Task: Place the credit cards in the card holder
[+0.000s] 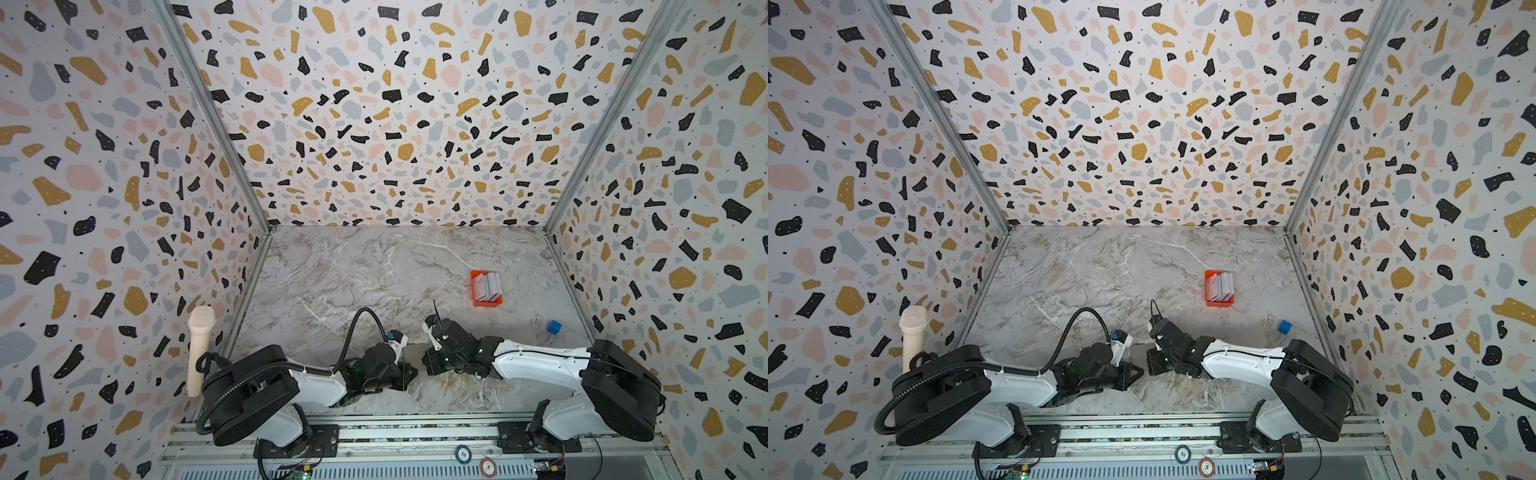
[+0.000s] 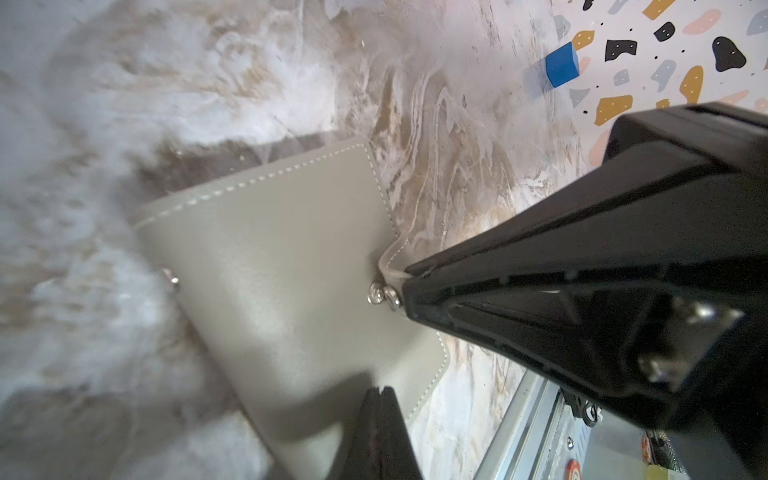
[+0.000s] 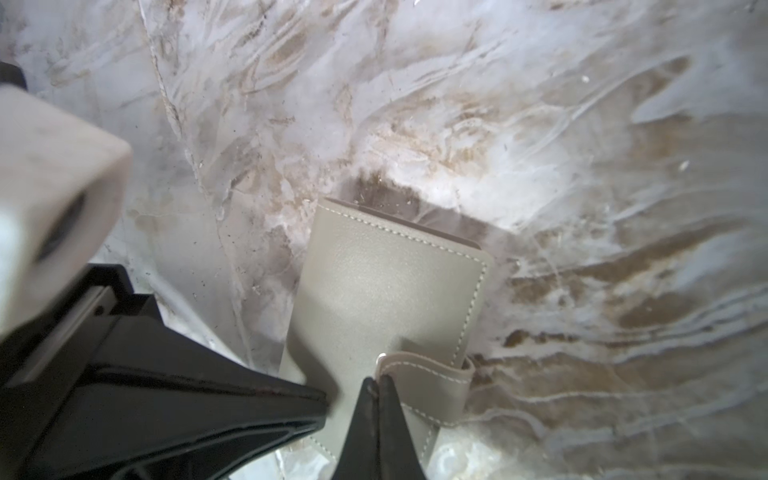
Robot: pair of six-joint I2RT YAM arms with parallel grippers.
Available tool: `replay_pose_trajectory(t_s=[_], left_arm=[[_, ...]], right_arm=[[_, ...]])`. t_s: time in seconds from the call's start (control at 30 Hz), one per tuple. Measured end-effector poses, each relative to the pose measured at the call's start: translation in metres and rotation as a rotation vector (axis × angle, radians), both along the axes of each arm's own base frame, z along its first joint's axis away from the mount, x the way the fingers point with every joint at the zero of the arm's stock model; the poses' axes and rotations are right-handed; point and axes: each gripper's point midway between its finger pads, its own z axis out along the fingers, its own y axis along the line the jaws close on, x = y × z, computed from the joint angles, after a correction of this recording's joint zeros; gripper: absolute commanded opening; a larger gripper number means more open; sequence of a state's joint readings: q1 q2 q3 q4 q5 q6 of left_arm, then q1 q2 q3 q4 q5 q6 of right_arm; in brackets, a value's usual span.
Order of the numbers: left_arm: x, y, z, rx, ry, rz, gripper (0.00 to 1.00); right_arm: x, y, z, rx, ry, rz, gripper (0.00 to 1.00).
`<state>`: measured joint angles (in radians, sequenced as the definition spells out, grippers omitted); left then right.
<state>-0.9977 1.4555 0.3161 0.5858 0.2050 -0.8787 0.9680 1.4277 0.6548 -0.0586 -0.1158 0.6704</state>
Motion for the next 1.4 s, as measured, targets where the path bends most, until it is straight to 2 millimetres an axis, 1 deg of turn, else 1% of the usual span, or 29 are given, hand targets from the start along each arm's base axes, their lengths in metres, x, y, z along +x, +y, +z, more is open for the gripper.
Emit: replay_pose_trajectory(t_s=[0.47, 0.63, 0.8, 0.93, 1.07, 1.4], left_arm=[[0.000, 0.000, 0.000, -0.011, -0.007, -0.001, 0.00], [-0.003, 0.010, 0.005, -0.014, -0.013, 0.010, 0.00], [0.003, 0.018, 0.012, -0.011, -0.034, 0.048, 0.00], [0.009, 0.025, 0.006, 0.018, -0.035, 0.078, 0.00], [0.011, 0.026, -0.001, 0.034, -0.028, 0.082, 0.00], [0.012, 0.024, -0.002, 0.031, -0.036, 0.073, 0.00]], right_arm=[[0.005, 0.004, -0.003, -0.058, -0.007, 0.030, 0.00], [0.005, 0.004, -0.003, -0.062, -0.010, 0.037, 0.00], [0.006, 0.005, -0.004, -0.065, -0.012, 0.043, 0.00], [0.007, 0.006, -0.004, -0.066, -0.013, 0.048, 0.00], [0.006, 0.008, -0.004, -0.070, -0.012, 0.055, 0.00], [0.007, 0.010, -0.006, -0.121, 0.000, 0.091, 0.00]])
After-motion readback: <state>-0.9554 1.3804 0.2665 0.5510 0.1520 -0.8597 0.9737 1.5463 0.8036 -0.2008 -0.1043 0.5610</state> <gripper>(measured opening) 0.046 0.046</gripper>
